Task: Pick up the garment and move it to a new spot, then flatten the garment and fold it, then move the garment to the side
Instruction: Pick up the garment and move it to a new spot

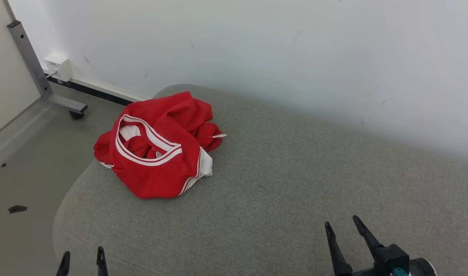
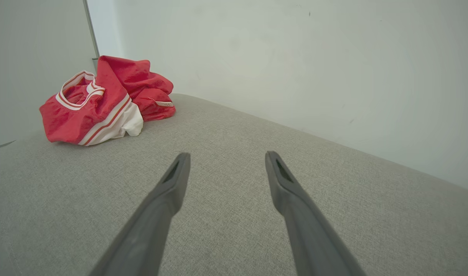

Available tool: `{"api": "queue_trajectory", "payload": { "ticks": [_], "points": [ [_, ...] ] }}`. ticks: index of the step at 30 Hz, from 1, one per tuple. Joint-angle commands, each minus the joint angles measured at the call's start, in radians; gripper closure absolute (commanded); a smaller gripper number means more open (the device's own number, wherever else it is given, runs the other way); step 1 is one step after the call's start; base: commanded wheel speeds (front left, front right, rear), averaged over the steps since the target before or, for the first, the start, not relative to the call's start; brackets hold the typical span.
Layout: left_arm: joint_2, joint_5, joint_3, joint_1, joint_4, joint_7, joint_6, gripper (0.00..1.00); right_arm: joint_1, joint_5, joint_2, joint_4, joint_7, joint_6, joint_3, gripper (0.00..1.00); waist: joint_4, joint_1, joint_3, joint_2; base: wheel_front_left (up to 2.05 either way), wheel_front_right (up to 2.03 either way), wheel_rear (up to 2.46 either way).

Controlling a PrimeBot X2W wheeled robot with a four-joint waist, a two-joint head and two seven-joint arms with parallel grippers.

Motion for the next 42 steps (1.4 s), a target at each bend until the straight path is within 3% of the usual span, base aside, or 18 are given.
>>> {"api": "queue_trajectory", "payload": {
  "ticks": [1, 6, 12, 23, 26, 31, 35, 42],
  "points": [
    [-0.001, -0.003, 0.004, 0.013, -0.005, -0.001, 0.001, 0.00, -0.008, -0.002, -0.002, 0.002, -0.005, -0.002, -0.002, 0.00, 0.002, 0.0000, 0.002, 0.0000, 0.00, 0.00, 0.00],
    [-0.016, -0.049, -0.001, -0.011, 0.001, 0.003, -0.018, 0.00, -0.006, -0.006, -0.002, 0.001, -0.009, -0.002, -0.011, 0.00, 0.009, 0.0000, 0.012, 0.0000, 0.00, 0.00, 0.00],
    [-0.014, -0.116, -0.012, -0.153, 0.040, 0.086, -0.053, 0.00, 0.014, -0.014, -0.002, -0.016, -0.009, -0.002, -0.031, 0.00, 0.021, 0.0000, 0.039, 0.0000, 0.00, 0.00, 0.00],
    [0.023, -0.311, 0.043, -0.625, 0.261, 0.273, -0.124, 0.00, -0.074, -0.085, -0.003, -0.118, 0.038, -0.002, -0.019, 0.00, -0.088, 0.0000, 0.248, 0.0000, 0.00, 0.00, 0.00],
    [0.057, -0.386, 0.076, -0.755, 0.361, 0.401, -0.133, 0.00, -0.105, -0.098, -0.002, -0.144, 0.043, -0.002, -0.005, 0.00, -0.134, 0.0000, 0.310, 0.0000, 0.00, 0.00, 0.00],
    [0.070, -0.571, 0.184, -0.946, 0.445, 0.599, -0.099, 0.00, -0.172, -0.110, -0.003, -0.175, 0.045, -0.002, 0.028, 0.00, -0.216, 0.0000, 0.422, 0.0000, 0.00, 0.00, 0.00],
    [0.145, -0.576, 0.186, -1.013, 0.457, 0.712, -0.067, 0.00, -0.224, -0.103, -0.002, -0.188, 0.037, -0.002, 0.059, 0.00, -0.275, 0.0000, 0.494, 0.0000, 0.00, 0.00, 0.00],
    [0.222, -0.564, 0.183, -1.017, 0.444, 0.806, -0.031, 0.00, -0.247, -0.084, -0.002, -0.181, 0.020, -0.002, 0.071, 0.00, -0.341, 0.0000, 0.548, 0.0000, 0.00, 0.00, 0.00]
  ]
}}
